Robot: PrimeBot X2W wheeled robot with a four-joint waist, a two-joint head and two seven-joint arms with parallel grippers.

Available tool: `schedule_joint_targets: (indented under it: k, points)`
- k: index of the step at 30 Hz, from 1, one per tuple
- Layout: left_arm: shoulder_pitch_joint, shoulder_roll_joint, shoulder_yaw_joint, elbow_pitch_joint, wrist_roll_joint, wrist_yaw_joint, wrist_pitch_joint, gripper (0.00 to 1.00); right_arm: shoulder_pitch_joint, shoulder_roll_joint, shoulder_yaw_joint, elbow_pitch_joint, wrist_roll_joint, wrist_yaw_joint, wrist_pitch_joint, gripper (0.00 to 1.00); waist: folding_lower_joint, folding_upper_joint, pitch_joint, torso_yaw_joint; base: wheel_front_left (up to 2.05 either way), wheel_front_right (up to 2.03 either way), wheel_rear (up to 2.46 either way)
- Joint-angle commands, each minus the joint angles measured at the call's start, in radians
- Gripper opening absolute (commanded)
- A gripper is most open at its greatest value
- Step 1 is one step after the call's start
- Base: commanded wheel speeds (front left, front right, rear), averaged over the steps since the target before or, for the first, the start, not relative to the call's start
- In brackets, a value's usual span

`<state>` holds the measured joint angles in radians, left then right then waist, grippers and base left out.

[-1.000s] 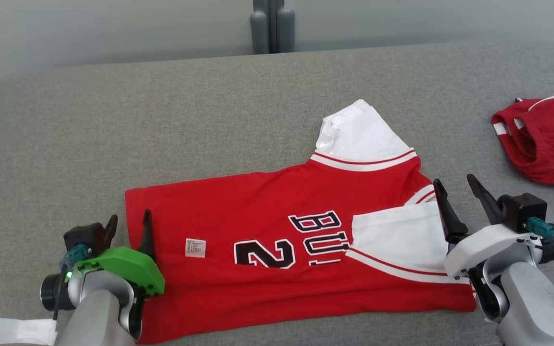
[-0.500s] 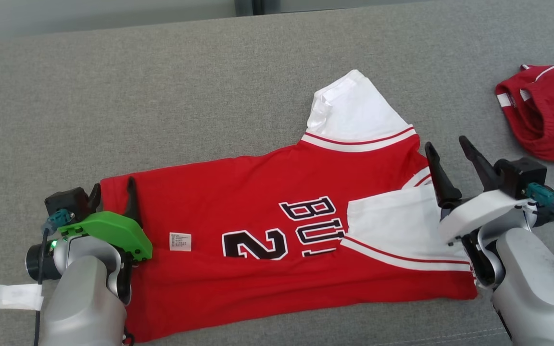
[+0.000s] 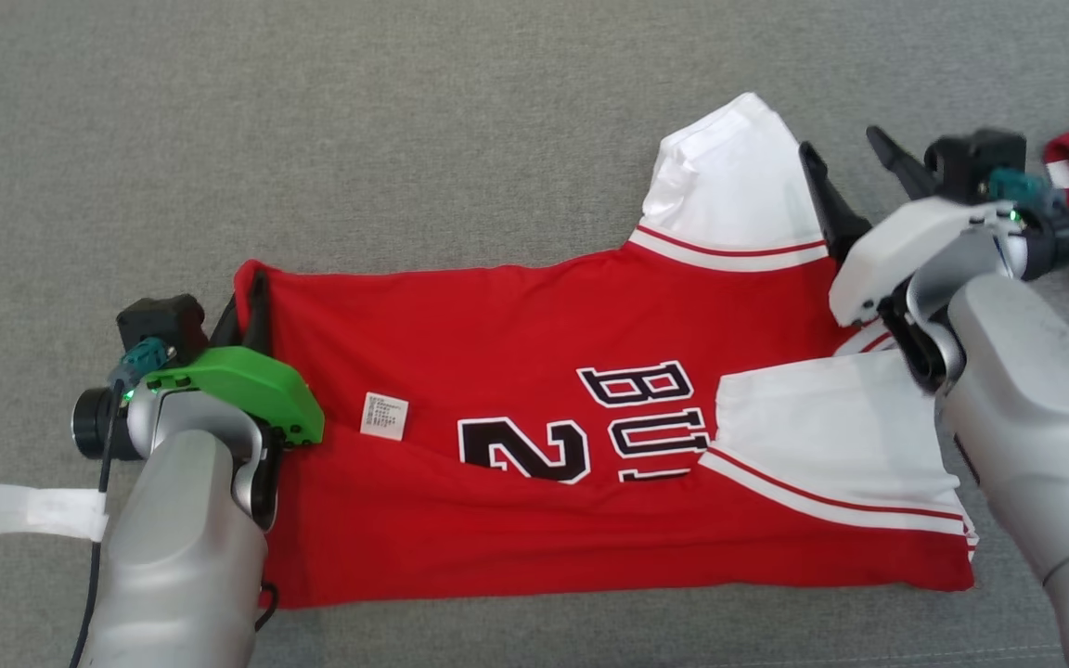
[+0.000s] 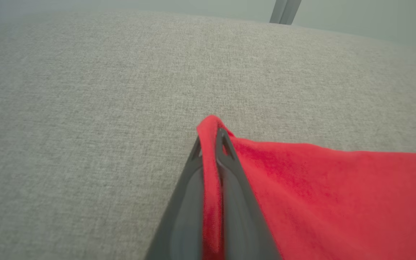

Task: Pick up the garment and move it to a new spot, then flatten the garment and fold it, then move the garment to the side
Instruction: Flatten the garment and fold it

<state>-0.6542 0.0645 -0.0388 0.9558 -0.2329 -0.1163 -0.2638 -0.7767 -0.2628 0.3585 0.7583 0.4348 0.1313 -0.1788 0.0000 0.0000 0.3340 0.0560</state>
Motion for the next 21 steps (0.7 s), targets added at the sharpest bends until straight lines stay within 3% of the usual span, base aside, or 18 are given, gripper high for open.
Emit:
schedule_joint_targets:
  k: [1, 7, 14, 15, 17, 18, 21]
  points:
    - [-0.030, -0.003, -0.012, -0.011, 0.007, -0.005, 0.000, 0.00, -0.063, -0.013, 0.013, 0.045, 0.011, -0.001, 0.040, 1.00, 0.0000, 0.0000, 0.053, 0.054, 0.00, 0.00, 0.00]
    - [-0.062, -0.012, -0.079, -0.039, -0.038, -0.010, 0.000, 0.00, -0.234, -0.030, 0.084, 0.194, 0.034, -0.001, 0.153, 1.00, 0.0000, 0.0000, 0.101, 0.116, 0.00, 0.00, 0.00]
    - [-0.064, -0.012, -0.186, -0.065, -0.136, -0.001, 0.000, 0.00, -0.337, -0.022, 0.136, 0.339, 0.060, -0.001, 0.271, 1.00, 0.0000, 0.0000, 0.126, 0.142, 0.00, 0.00, 0.00]
    - [-0.062, -0.012, -0.196, -0.068, -0.146, 0.004, 0.000, 0.00, -0.343, -0.022, 0.140, 0.356, 0.059, -0.001, 0.278, 0.88, 0.0000, 0.0000, 0.127, 0.143, 0.00, 0.00, 0.00]
    - [-0.061, -0.012, -0.213, -0.074, -0.162, 0.014, 0.001, 0.00, -0.355, -0.019, 0.147, 0.370, 0.064, -0.001, 0.261, 0.24, 0.0000, 0.0000, 0.130, 0.143, 0.00, 0.00, 0.00]
    - [-0.061, -0.012, -0.218, -0.077, -0.167, 0.017, 0.001, 0.00, -0.366, -0.024, 0.151, 0.372, 0.062, -0.001, 0.244, 0.00, 0.0000, 0.0000, 0.131, 0.142, 0.00, 0.00, 0.00]
    - [-0.061, -0.012, -0.222, -0.081, -0.171, 0.025, 0.001, 0.00, -0.379, -0.029, 0.157, 0.378, 0.062, -0.002, 0.216, 0.00, 0.0000, 0.0000, 0.131, 0.136, 0.00, 0.00, 0.00]
